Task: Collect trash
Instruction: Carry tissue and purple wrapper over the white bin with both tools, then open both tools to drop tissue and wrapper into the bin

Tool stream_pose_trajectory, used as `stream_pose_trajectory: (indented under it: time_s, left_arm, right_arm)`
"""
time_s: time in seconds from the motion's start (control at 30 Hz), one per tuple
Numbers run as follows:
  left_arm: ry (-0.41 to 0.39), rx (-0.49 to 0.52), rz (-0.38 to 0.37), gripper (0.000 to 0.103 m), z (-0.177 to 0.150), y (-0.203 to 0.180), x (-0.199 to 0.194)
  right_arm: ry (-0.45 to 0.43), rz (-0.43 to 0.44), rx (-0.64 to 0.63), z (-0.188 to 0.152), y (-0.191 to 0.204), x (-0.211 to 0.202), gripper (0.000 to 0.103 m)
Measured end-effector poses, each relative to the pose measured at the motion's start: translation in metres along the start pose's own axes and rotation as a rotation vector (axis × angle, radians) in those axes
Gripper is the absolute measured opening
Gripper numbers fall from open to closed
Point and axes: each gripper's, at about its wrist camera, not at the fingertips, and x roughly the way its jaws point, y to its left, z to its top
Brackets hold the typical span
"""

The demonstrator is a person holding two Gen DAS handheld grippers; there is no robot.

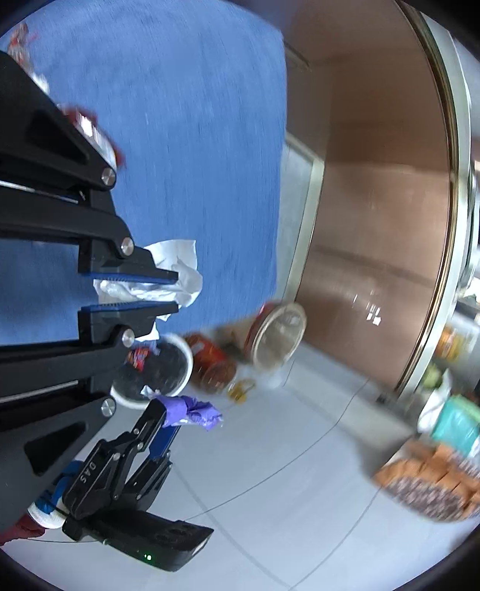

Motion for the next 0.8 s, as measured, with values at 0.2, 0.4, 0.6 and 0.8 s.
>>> stream_pose_trajectory:
  time_s: [0.2,0.4,0.6,0.8]
  left_arm:
    - [0.091,0.097,-0.072,0.008,0.005,-0.085,0.069]
    - [0.191,0.155,-0.111,0.009,0.003,-0.151,0.156]
    - [0.240,0.129,-0.100,0.010,0.001,-0.181,0.224]
    - [0.280,0.095,-0.139,0.017,0.001,-0.191,0.264]
  right_arm:
    - [0.022,-0.150,0.110,-0.031,-0.088,-0.025,0.034]
    - [0.094,-0.241,0.225,-0.068,-0.160,-0.011,0.034]
    - [0.169,-0.289,0.292,-0.095,-0.206,0.022,0.035]
    - [0.232,-0.333,0.293,-0.110,-0.229,0.052,0.037]
